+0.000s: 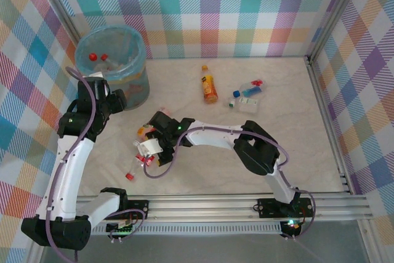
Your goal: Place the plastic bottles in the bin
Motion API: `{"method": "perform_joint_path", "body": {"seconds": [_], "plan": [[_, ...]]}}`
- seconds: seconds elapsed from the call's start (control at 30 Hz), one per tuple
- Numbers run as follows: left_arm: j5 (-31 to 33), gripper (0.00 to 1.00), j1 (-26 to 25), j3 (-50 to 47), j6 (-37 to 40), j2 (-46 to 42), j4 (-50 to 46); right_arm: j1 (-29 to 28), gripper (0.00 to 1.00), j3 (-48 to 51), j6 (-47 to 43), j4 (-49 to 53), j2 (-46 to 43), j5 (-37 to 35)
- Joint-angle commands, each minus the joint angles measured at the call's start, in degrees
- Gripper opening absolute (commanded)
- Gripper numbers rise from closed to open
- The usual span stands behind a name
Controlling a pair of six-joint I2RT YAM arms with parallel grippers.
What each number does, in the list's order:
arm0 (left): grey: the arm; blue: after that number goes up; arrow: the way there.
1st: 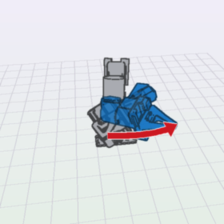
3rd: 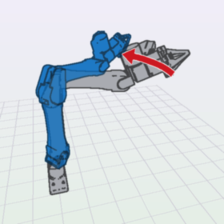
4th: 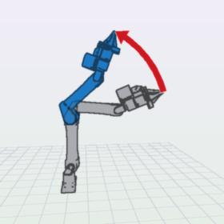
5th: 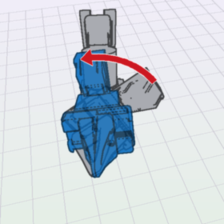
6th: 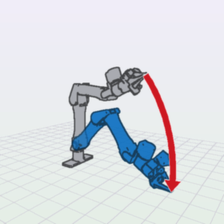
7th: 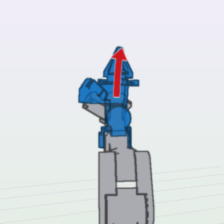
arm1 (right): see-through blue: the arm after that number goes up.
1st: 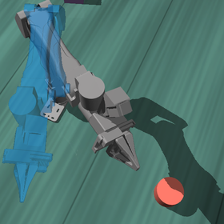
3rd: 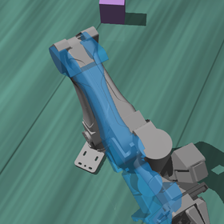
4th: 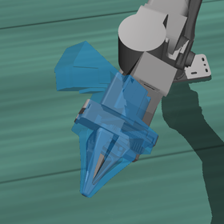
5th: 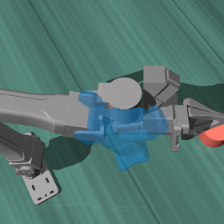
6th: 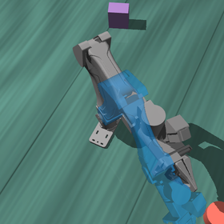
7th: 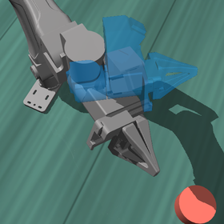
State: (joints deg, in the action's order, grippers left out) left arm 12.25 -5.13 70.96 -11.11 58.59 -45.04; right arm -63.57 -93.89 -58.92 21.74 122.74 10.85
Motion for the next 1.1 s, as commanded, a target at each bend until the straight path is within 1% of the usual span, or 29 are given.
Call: {"method": "perform_joint_path", "body": {"seconds": [0.0,0.27,0.37,0.47,0.5,0.6,0.67,0.77,0.93,1.0,1.07], "plan": [[-1.2,0.65,0.8,-1.0,0.2,-1.8,-0.2,-0.9,0.83,-2.1,-4.6,2.4,2.6,-1.3],[-2.1,0.65,0.8,-2.1,0.0,-2.8,-0.1,-2.1,0.83,-4.8,-9.1,3.1,6.8,-4.8],[-2.3,0.65,0.9,-1.7,0.0,-2.9,-0.5,-2.3,0.77,-5.0,-9.9,2.9,7.3,-5.4],[-1.9,0.65,0.9,-1.0,0.5,-3.2,-0.8,-2.5,0.68,-4.8,-9.9,2.4,6.6,-5.5],[-1.8,0.66,0.9,-0.5,0.6,-3.3,-0.9,-2.5,0.65,-4.4,-9.9,2.0,5.7,-5.5],[-1.5,0.66,0.9,1.4,1.4,-3.3,-1.2,-2.5,0.59,-2.2,-9.2,0.5,1.3,-4.6],[-1.8,0.66,0.9,3.2,2.1,-3.3,-1.2,-2.5,0.58,-0.9,-8.2,0.5,-2.7,-3.5],[-4.4,0.67,0.9,6.5,3.3,-3.6,0.0,-2.4,0.57,1.9,-5.4,-0.3,-9.5,-2.3],[-10.8,0.68,0.9,12.2,5.1,-4.8,5.1,0.1,0.56,5.9,2.1,0.7,-19.2,-0.9],[-14.2,0.68,0.8,15.4,5.2,-4.4,6.6,2.5,0.56,7.1,6.6,1.8,-22.5,-0.1],[-20.3,0.68,0.8,18.6,5.1,-3.4,8.3,6.3,0.56,8.7,12.6,2.5,-25.8,2.1]]}}
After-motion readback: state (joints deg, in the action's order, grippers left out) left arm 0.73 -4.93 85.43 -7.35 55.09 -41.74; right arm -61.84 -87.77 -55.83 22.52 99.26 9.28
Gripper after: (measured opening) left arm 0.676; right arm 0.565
